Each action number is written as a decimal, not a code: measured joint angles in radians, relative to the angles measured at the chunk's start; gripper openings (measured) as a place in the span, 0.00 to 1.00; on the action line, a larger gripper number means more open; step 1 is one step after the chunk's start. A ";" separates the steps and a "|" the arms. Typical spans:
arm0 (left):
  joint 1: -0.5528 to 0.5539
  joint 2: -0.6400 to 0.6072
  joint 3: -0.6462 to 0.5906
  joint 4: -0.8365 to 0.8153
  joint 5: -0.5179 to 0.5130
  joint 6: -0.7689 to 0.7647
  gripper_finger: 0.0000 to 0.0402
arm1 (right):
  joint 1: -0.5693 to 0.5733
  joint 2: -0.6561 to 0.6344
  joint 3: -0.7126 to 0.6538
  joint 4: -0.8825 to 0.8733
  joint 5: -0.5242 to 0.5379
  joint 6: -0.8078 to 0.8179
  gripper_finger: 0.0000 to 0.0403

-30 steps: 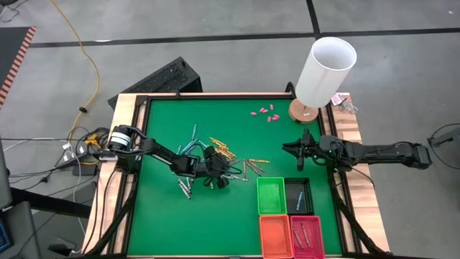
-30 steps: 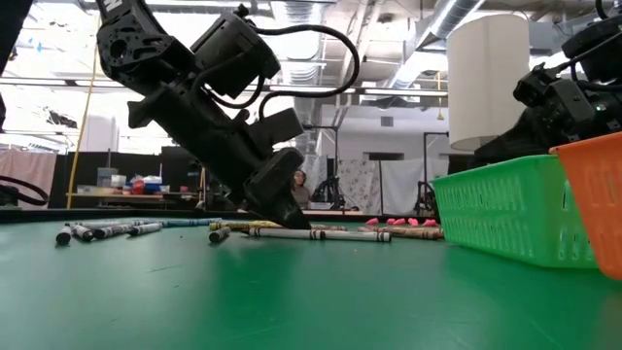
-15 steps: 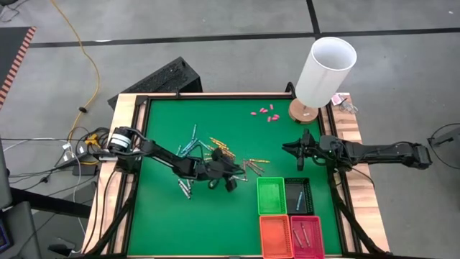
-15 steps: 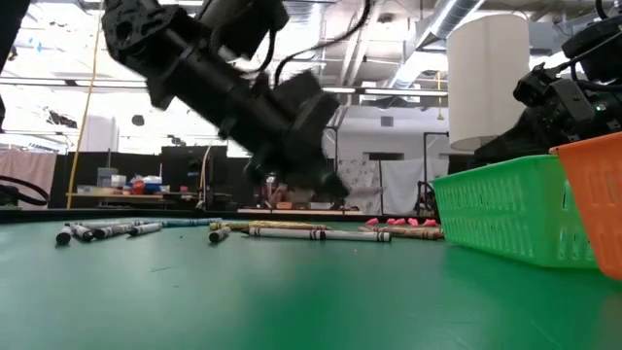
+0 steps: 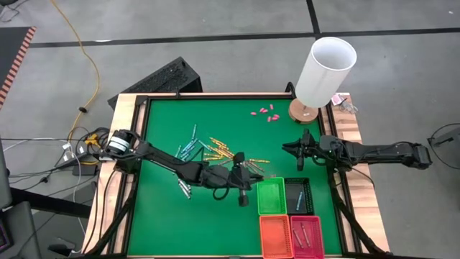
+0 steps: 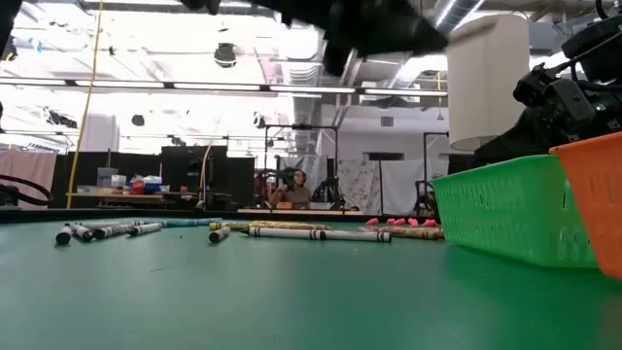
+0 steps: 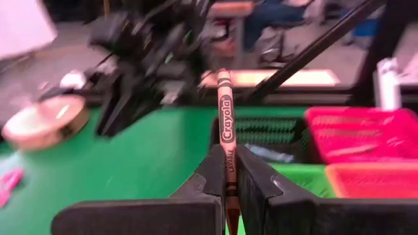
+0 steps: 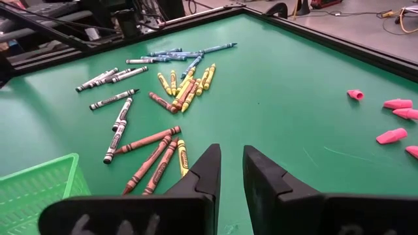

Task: Sort crayons
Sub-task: Put the brown crayon into the red bin

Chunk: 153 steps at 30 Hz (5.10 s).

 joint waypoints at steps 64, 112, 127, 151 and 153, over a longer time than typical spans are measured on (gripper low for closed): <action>-0.009 0.772 1.111 -0.354 0.645 0.403 0.00 | 0.000 0.015 0.000 0.004 0.026 -0.001 0.17; -0.013 0.767 1.117 -0.347 0.603 0.367 0.36 | 0.000 0.015 0.000 0.005 0.026 -0.002 0.17; 0.054 0.384 1.119 -1.418 0.376 0.262 0.34 | 0.000 0.028 0.000 0.004 0.022 -0.011 0.17; 0.075 -0.300 -0.236 -0.450 -0.022 -0.042 0.34 | 0.001 0.095 0.000 0.004 0.022 -0.029 0.17; 0.081 -0.289 -0.323 -0.337 -0.038 -0.065 0.34 | 0.001 0.100 0.000 0.004 0.022 -0.029 0.17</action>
